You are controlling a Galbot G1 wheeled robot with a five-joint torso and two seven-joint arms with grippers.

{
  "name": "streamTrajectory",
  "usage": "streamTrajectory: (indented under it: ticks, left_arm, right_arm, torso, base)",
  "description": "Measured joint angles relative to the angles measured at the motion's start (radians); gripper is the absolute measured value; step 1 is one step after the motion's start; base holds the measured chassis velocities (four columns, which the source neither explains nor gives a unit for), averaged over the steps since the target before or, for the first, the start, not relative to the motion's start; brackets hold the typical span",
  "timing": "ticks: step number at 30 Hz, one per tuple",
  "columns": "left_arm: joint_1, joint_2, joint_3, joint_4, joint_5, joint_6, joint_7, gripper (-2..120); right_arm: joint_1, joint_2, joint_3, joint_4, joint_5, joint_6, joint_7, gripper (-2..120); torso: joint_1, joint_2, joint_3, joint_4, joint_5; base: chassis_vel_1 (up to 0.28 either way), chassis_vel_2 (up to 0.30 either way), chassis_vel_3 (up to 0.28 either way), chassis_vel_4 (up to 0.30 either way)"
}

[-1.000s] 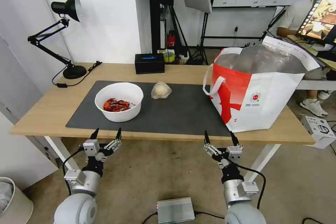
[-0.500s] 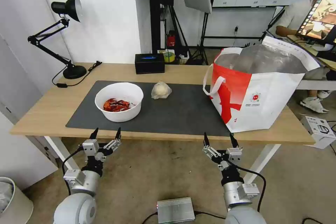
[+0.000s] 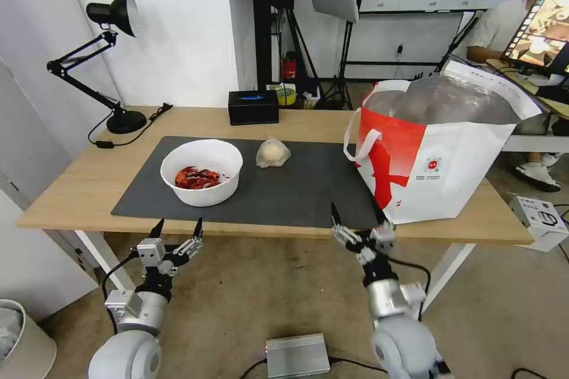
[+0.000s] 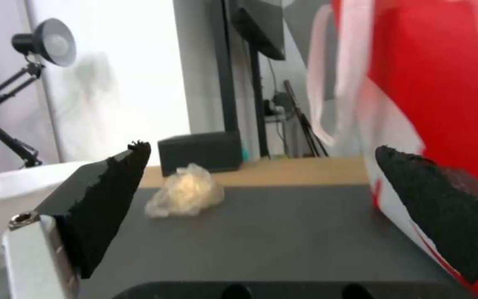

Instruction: Pick up the trash from the table and place it into the takeout bag.

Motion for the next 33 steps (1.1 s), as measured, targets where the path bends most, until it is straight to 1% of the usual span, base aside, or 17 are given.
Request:
streamTrajectory:
  ticks: [1,4,5,9,10,12,15,18,19,20,22,24,26,27,30,31,33]
  left_arm:
    - [0.000,0.000,0.000,0.000,0.000,0.000,0.000,100]
    - [0.004,-0.006,-0.004,-0.007,0.000,0.000,0.000,100]
    - [0.004,-0.006,-0.004,-0.007,0.000,0.000,0.000,100]
    - [0.009,-0.010,-0.013,-0.008,0.002,-0.002,0.000,100]
    - [0.009,-0.010,-0.013,-0.008,0.002,-0.002,0.000,100]
    - [0.010,-0.011,-0.015,-0.007,0.001,-0.011,0.000,100]
    - [0.011,-0.011,-0.016,-0.007,0.000,-0.014,0.000,100]
    - [0.015,-0.012,-0.027,-0.012,-0.007,-0.016,0.000,100]
    - [0.015,-0.012,-0.027,-0.012,-0.007,-0.016,0.000,100]
    - [0.016,-0.011,-0.031,-0.012,-0.010,-0.016,0.000,100]
    - [0.017,-0.009,-0.039,-0.012,-0.014,-0.016,0.001,100]
    - [0.018,-0.008,-0.041,-0.012,-0.016,-0.016,0.001,100]
    - [0.019,-0.006,-0.045,-0.007,-0.017,-0.017,0.002,100]
    - [0.019,-0.006,-0.045,-0.007,-0.017,-0.017,0.002,100]
    - [0.019,-0.007,-0.047,-0.003,-0.021,-0.018,0.004,100]
    - [0.019,-0.007,-0.047,-0.003,-0.021,-0.018,0.004,100]
    - [0.015,-0.005,-0.047,0.001,-0.029,-0.018,0.005,100]
  right_arm:
    - [0.000,0.000,0.000,0.000,0.000,0.000,0.000,100]
    - [0.101,-0.011,-0.033,-0.068,0.031,0.003,-0.013,100]
    - [0.101,-0.011,-0.033,-0.068,0.031,0.003,-0.013,100]
    - [0.249,-0.011,-0.091,-0.177,0.064,0.005,-0.032,100]
    - [0.249,-0.011,-0.091,-0.177,0.064,0.005,-0.032,100]
    - [0.322,-0.004,-0.126,-0.231,0.081,0.002,-0.029,100]
    - [0.361,-0.001,-0.145,-0.259,0.088,-0.001,-0.025,100]
    - [0.465,0.005,-0.203,-0.352,0.102,-0.005,-0.014,100]
    - [0.465,0.005,-0.203,-0.352,0.102,-0.005,-0.014,100]
    - [0.497,0.009,-0.219,-0.381,0.110,-0.005,-0.012,100]
    - [0.558,0.011,-0.245,-0.429,0.129,-0.019,-0.013,100]
    - [0.586,0.011,-0.257,-0.448,0.139,-0.029,-0.016,100]
    - [0.666,0.012,-0.292,-0.515,0.163,-0.046,-0.024,100]
    - [0.666,0.012,-0.292,-0.515,0.163,-0.046,-0.024,100]
    - [0.763,0.034,-0.336,-0.623,0.177,-0.057,-0.017,100]
    - [0.763,0.034,-0.336,-0.623,0.177,-0.057,-0.017,100]
    - [0.819,0.059,-0.361,-0.694,0.185,-0.059,-0.010,100]
  torso:
    - [0.000,0.000,0.000,0.0000,0.0000]
    - [0.000,0.000,0.000,-0.0001,0.0000]
    - [0.000,0.000,0.000,-0.0001,0.0000]
    - [0.000,0.000,0.000,-0.0001,0.0000]
    - [0.000,0.000,0.000,-0.0001,0.0000]
    - [0.000,0.000,0.000,-0.0001,0.0000]
    - [0.000,0.000,0.000,0.0000,0.0000]
    - [0.000,0.000,0.000,-0.0001,0.0000]
    - [0.000,0.000,0.000,-0.0001,0.0000]
    - [0.000,0.000,0.000,-0.0001,-0.0001]
    - [0.000,0.000,0.000,0.0000,0.0000]
    - [0.000,0.000,0.000,-0.0002,-0.0001]
    - [0.000,0.000,0.000,0.0000,-0.0001]
    - [0.000,0.000,0.000,0.0000,-0.0001]
    - [0.000,0.000,0.000,0.0000,-0.0001]
    - [0.000,0.000,0.000,0.0000,-0.0001]
    - [0.000,0.000,0.000,-0.0002,-0.0001]
  base:
    - [0.000,0.000,0.000,0.000]
    - [0.000,0.000,0.000,0.000]
    - [0.000,0.000,0.000,0.000]
    - [0.000,0.000,0.000,0.000]
    - [0.000,0.000,0.000,0.000]
    - [0.000,0.000,0.000,0.000]
    - [0.000,0.000,0.000,0.000]
    - [0.000,0.000,0.000,0.000]
    - [0.000,0.000,0.000,0.000]
    - [0.000,0.000,0.000,0.000]
    - [0.000,0.000,0.000,0.000]
    - [0.000,0.000,0.000,0.000]
    - [0.000,0.000,0.000,0.000]
    - [0.000,0.000,0.000,0.000]
    - [0.000,0.000,0.000,0.000]
    - [0.000,0.000,0.000,0.000]
    - [0.000,0.000,0.000,0.000]
